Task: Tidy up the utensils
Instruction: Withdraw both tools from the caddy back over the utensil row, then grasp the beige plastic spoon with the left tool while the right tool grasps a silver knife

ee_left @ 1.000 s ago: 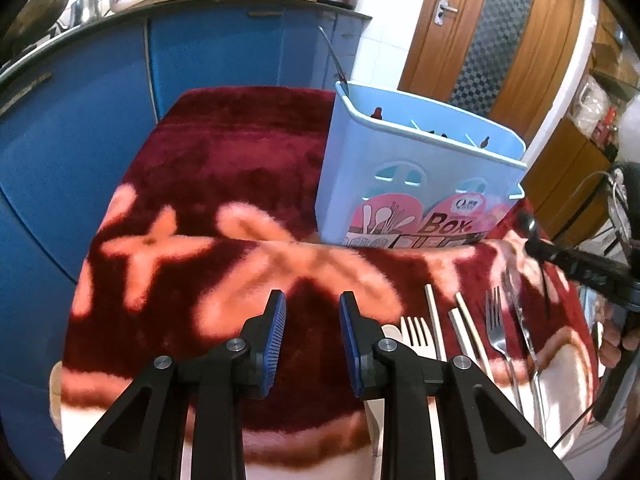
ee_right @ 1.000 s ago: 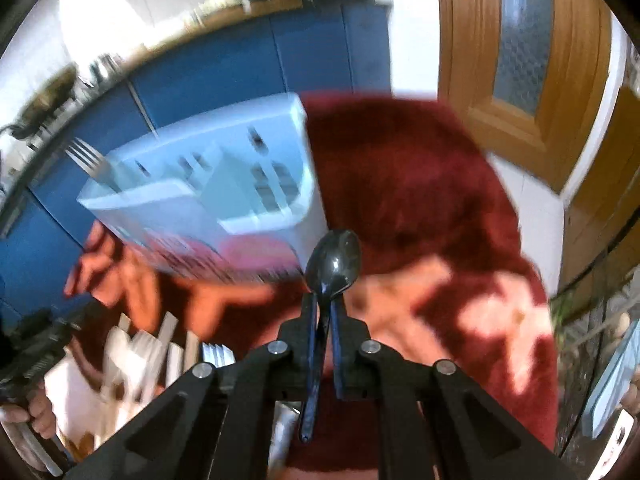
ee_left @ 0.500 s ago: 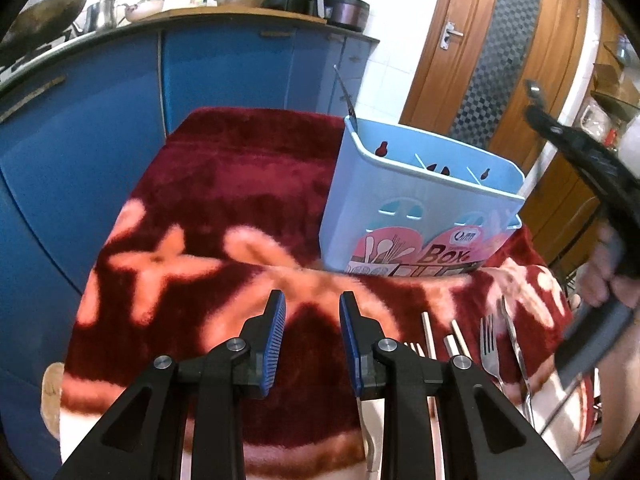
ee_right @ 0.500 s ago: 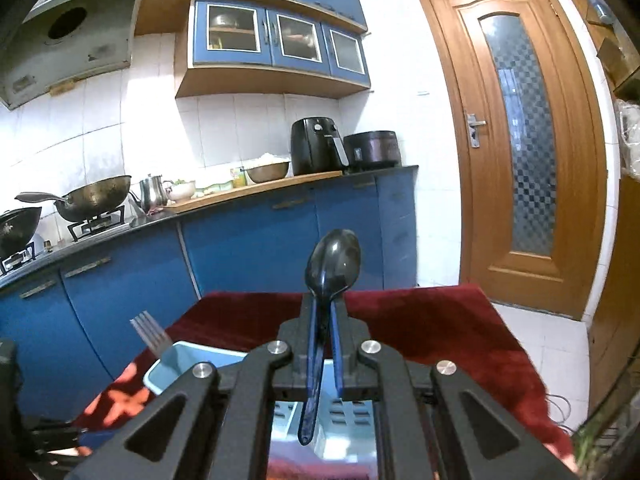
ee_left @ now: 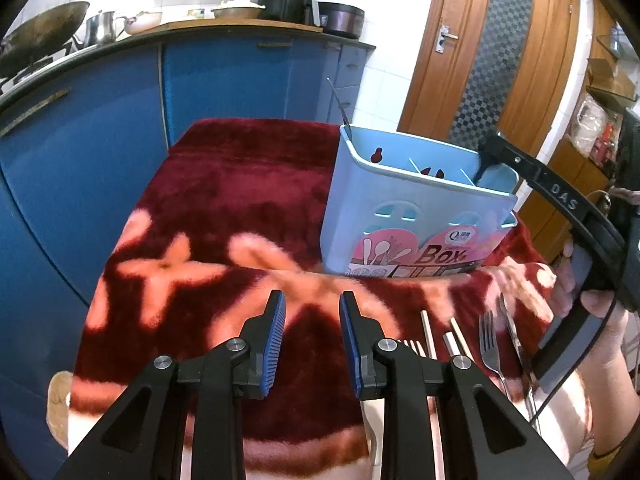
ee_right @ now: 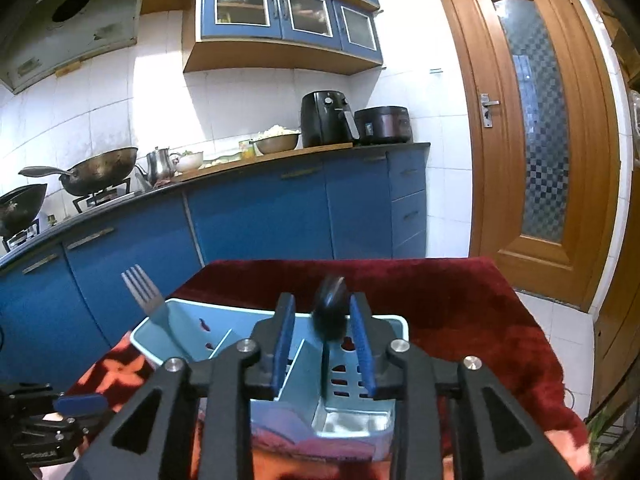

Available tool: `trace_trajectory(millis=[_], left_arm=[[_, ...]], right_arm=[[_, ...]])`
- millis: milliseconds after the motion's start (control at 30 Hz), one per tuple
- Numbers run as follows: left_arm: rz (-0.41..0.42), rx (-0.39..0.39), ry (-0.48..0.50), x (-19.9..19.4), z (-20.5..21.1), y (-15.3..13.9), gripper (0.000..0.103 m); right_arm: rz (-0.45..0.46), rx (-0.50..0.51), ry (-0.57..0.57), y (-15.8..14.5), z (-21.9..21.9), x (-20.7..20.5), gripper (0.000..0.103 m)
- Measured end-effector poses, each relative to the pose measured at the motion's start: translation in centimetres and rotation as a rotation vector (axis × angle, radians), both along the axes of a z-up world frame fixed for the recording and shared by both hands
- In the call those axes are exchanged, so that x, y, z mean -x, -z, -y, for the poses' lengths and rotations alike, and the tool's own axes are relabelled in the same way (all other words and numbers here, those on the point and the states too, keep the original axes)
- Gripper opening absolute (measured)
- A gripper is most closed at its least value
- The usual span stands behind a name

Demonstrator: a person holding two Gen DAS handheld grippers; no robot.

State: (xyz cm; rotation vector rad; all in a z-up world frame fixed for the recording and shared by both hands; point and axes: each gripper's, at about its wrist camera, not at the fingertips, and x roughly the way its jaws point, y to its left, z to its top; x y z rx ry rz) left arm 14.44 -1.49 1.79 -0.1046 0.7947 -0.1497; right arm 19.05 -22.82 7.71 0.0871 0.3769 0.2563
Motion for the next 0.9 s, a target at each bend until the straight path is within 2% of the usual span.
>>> trace_trajectory(millis=[167, 333, 500, 667, 900], left_arm=[[-0.01, -0.001, 0.014, 0.6, -0.1, -0.4, 0.028], [-0.045, -0.028, 0.041, 1.4, -0.1, -0.6, 0.028], [-0.092, -0.052, 0.082, 2.5, 0.2, -0.7, 0.028], [-0.147, -0.09, 0.147, 4.0, 1.3, -0.5, 0.028], [-0.22, -0.137, 0.189, 5.1, 2.5, 0.7, 0.028]], right_arm=[[-0.014, -0.02, 0.011, -1.4, 0.6, 1.8, 0.032], [-0.087, -0.044, 0.013, -2.5, 1.2, 4.1, 0.032], [-0.173, -0.016, 0.004, -2.9, 1.3, 6.3, 0.032], [-0.275, 0.031, -0.015, -2.1, 0.9, 8.3, 0.032], [-0.485, 0.077, -0.049, 0.9, 0.5, 9.9, 0.032]])
